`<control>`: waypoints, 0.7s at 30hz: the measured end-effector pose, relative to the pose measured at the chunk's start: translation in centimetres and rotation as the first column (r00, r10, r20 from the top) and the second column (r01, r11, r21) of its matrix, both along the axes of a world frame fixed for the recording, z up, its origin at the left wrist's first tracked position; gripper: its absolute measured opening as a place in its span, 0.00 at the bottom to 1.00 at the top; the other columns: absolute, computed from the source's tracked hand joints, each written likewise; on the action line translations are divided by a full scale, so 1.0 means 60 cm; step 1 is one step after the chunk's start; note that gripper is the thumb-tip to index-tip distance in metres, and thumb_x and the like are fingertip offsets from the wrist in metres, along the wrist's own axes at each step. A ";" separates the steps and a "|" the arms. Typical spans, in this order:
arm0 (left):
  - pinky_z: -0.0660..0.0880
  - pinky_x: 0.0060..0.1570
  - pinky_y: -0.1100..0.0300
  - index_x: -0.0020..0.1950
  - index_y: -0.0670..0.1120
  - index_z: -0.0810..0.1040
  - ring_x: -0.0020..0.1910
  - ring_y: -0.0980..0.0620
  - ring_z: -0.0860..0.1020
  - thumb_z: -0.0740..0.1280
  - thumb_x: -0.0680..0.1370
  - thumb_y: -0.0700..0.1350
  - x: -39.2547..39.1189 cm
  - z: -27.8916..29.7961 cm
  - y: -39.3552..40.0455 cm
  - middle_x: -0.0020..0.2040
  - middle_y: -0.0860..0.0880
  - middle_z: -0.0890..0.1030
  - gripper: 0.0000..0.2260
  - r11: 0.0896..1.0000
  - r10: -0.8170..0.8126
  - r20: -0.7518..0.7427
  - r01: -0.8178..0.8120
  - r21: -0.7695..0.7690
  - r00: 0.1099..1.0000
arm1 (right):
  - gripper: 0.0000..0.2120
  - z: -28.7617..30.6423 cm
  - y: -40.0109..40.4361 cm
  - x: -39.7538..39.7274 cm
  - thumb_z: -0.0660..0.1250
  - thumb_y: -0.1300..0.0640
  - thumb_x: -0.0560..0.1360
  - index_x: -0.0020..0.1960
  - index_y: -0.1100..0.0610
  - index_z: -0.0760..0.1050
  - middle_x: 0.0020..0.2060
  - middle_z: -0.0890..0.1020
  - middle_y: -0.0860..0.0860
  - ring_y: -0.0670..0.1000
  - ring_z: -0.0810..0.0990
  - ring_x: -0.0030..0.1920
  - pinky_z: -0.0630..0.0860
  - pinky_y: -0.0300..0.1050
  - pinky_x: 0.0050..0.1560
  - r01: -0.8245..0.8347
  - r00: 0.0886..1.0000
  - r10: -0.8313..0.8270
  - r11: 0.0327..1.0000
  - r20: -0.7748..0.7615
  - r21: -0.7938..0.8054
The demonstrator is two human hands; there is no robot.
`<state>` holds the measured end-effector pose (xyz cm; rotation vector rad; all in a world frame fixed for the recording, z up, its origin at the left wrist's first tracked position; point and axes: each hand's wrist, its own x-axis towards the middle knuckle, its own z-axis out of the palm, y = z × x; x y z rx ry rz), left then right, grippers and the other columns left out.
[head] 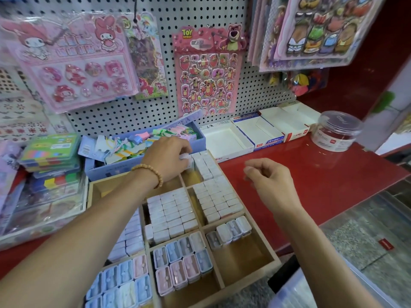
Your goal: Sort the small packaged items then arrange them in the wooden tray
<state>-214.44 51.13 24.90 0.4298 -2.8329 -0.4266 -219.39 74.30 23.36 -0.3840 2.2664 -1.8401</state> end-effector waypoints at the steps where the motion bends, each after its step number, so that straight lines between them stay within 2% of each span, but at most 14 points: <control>1: 0.75 0.53 0.53 0.54 0.47 0.82 0.51 0.48 0.77 0.69 0.75 0.41 -0.007 -0.008 -0.002 0.51 0.49 0.82 0.09 0.999 0.004 0.025 -0.003 -0.034 1.000 | 0.06 -0.004 0.009 -0.003 0.66 0.64 0.79 0.51 0.57 0.81 0.41 0.82 0.64 0.43 0.78 0.32 0.75 0.34 0.33 0.011 1.000 -0.011 1.000 0.004 -0.002; 5: 0.75 0.52 0.53 0.50 0.47 0.82 0.51 0.47 0.77 0.69 0.74 0.40 -0.032 -0.035 0.003 0.49 0.48 0.81 0.06 0.999 -0.027 0.077 0.031 -0.042 0.997 | 0.07 -0.024 0.035 -0.015 0.67 0.62 0.78 0.49 0.51 0.81 0.42 0.82 0.61 0.49 0.77 0.40 0.75 0.40 0.41 0.045 0.999 -0.045 0.999 0.000 0.007; 9: 0.74 0.51 0.55 0.49 0.46 0.79 0.50 0.47 0.75 0.70 0.74 0.40 -0.038 -0.056 0.011 0.50 0.47 0.77 0.05 0.996 -0.019 0.050 0.023 -0.081 0.999 | 0.07 -0.042 0.048 -0.022 0.67 0.61 0.78 0.50 0.51 0.81 0.46 0.84 0.60 0.50 0.79 0.42 0.78 0.52 0.48 0.062 0.998 -0.062 0.998 0.016 -0.001; 17: 0.73 0.52 0.53 0.54 0.44 0.78 0.51 0.46 0.75 0.69 0.75 0.39 -0.036 -0.066 0.020 0.53 0.47 0.74 0.09 0.997 0.028 0.015 -0.026 -0.078 1.000 | 0.07 -0.065 0.054 -0.018 0.67 0.61 0.79 0.49 0.50 0.81 0.46 0.85 0.59 0.52 0.78 0.41 0.77 0.54 0.47 0.093 0.995 -0.092 0.995 0.046 -0.021; 21: 0.74 0.55 0.52 0.53 0.45 0.80 0.53 0.46 0.76 0.70 0.74 0.40 -0.042 -0.055 0.012 0.53 0.46 0.78 0.08 0.996 0.005 0.078 0.002 -0.088 0.997 | 0.07 -0.064 0.058 -0.014 0.67 0.61 0.79 0.49 0.50 0.81 0.46 0.85 0.59 0.52 0.78 0.40 0.78 0.56 0.48 0.106 0.993 -0.105 0.994 0.050 -0.017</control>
